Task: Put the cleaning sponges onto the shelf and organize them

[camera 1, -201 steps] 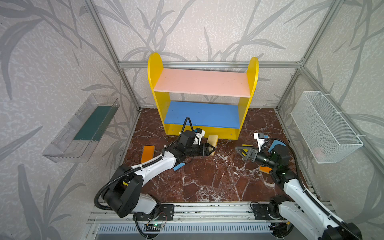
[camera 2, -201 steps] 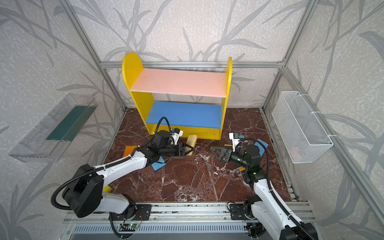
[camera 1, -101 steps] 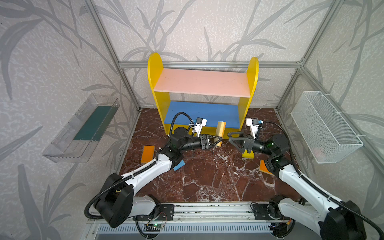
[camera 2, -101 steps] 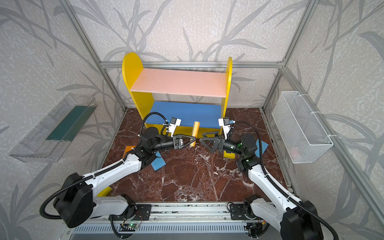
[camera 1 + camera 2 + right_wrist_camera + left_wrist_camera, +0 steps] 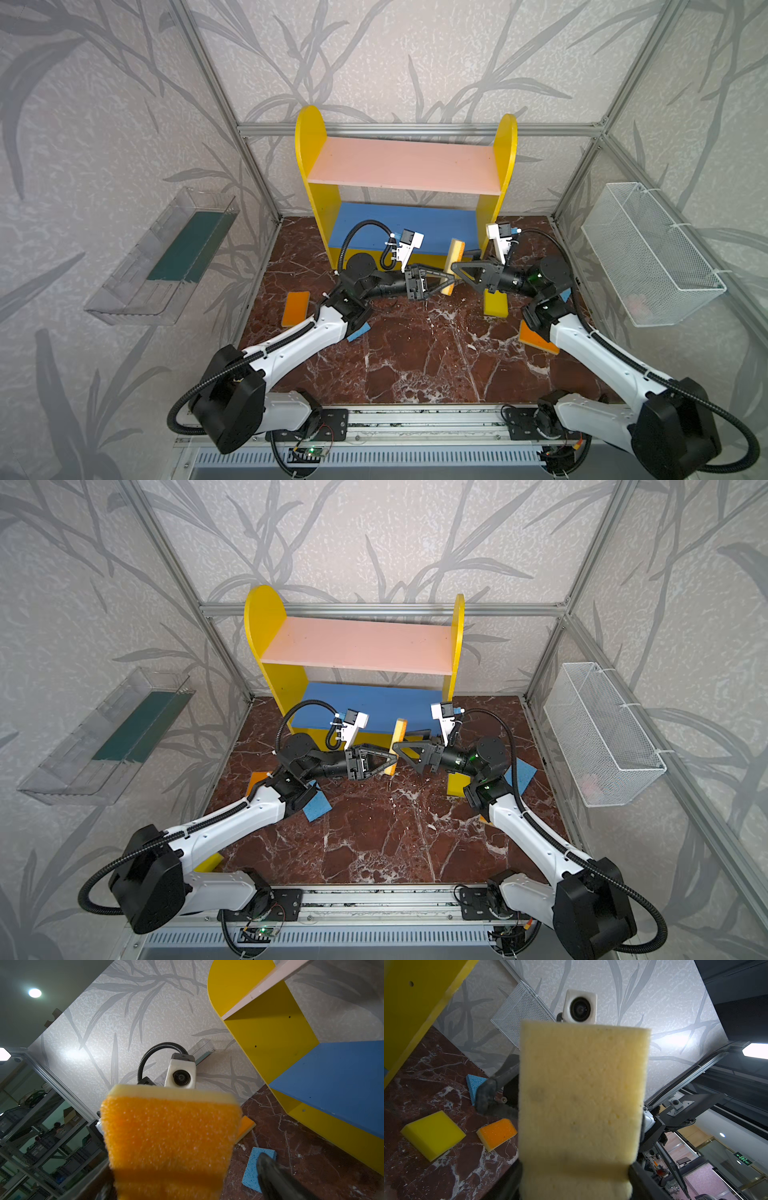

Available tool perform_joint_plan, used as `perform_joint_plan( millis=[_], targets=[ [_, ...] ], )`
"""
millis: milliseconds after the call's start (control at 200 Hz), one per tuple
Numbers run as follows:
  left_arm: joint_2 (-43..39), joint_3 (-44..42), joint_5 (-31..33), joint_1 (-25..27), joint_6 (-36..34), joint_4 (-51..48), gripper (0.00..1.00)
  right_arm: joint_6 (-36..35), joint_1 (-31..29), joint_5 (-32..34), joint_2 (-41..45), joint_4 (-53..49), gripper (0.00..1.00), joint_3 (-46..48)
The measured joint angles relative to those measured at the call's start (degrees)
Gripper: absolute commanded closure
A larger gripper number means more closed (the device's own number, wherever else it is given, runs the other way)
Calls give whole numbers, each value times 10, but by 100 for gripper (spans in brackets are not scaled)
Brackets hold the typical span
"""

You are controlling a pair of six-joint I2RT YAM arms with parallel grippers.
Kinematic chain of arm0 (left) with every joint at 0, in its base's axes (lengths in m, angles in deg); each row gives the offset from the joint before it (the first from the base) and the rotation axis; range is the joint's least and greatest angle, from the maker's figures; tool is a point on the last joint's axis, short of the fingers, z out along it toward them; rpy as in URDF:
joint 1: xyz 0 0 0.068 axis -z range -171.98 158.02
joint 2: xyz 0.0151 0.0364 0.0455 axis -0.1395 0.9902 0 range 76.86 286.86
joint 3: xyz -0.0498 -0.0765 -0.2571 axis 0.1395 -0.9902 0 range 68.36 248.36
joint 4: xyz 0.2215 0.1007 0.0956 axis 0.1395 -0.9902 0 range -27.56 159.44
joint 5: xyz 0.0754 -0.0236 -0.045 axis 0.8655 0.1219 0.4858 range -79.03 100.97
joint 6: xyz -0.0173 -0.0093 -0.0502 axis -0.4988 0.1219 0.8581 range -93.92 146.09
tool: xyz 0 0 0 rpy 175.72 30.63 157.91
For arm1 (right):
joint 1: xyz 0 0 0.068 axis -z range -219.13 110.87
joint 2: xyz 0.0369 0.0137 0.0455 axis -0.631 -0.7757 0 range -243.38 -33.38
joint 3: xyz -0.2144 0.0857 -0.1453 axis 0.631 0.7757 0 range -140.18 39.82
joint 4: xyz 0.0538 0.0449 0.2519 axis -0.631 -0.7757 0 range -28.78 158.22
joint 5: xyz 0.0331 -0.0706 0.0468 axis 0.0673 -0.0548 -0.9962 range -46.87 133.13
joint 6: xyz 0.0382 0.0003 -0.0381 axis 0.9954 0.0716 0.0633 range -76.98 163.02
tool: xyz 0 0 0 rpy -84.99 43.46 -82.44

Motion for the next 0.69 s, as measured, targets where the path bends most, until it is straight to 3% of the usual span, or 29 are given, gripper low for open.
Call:
perform_joint_plan(
  millis=[115, 270, 470, 525, 695],
  targets=[
    [15, 0, -4, 1, 6, 14, 34, 3, -2, 4, -5, 5, 4, -8],
    [43, 2, -10, 1, 19, 33, 34, 13, -4, 5, -18, 9, 25, -12],
    [50, 19, -13, -5, 10, 20, 13, 14, -4, 17, -21, 5, 38, -12],
    [50, 26, -11, -12, -6, 2, 1, 6, -4, 25, -21, -5, 41, -12],
    [26, 31, 43, -46, -87, -134, 1, -29, -1, 74, -12, -80, 50, -12]
  ],
)
